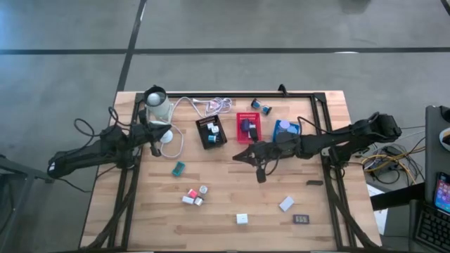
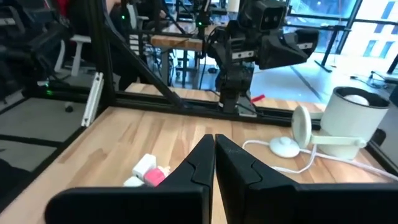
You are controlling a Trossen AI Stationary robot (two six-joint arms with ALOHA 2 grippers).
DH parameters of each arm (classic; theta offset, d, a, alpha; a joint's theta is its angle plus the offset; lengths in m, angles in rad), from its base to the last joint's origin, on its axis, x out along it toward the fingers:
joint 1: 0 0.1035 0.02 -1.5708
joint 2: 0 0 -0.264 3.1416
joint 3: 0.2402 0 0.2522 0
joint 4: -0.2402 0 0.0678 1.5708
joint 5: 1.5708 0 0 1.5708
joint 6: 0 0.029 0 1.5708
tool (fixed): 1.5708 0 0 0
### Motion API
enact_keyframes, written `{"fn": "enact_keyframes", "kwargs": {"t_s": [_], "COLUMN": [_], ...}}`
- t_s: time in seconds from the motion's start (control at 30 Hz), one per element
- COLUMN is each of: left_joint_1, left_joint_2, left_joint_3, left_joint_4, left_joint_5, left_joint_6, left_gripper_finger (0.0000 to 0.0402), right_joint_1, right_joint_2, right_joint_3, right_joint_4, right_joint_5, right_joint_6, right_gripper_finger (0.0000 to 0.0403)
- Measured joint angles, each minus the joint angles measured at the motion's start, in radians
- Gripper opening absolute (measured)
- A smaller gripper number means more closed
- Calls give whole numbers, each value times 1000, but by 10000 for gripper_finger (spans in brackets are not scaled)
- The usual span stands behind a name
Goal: Pick & Place Office items
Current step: Put the light blue digital clock into the red bin
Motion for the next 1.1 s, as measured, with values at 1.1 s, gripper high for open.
{"fn": "enact_keyframes", "kwargs": {"t_s": [1.1], "left_joint_1": [0], "left_joint_2": [0], "left_joint_3": [0], "left_joint_4": [1], "left_joint_5": [7], "left_joint_6": [-64], "left_gripper_finger": [14], "right_joint_1": [5], "right_joint_2": [-174], "right_joint_3": [-6], "right_joint_4": [-123], "right_joint_5": [-6], "right_joint_6": [-62], "right_gripper_finger": [11]}}
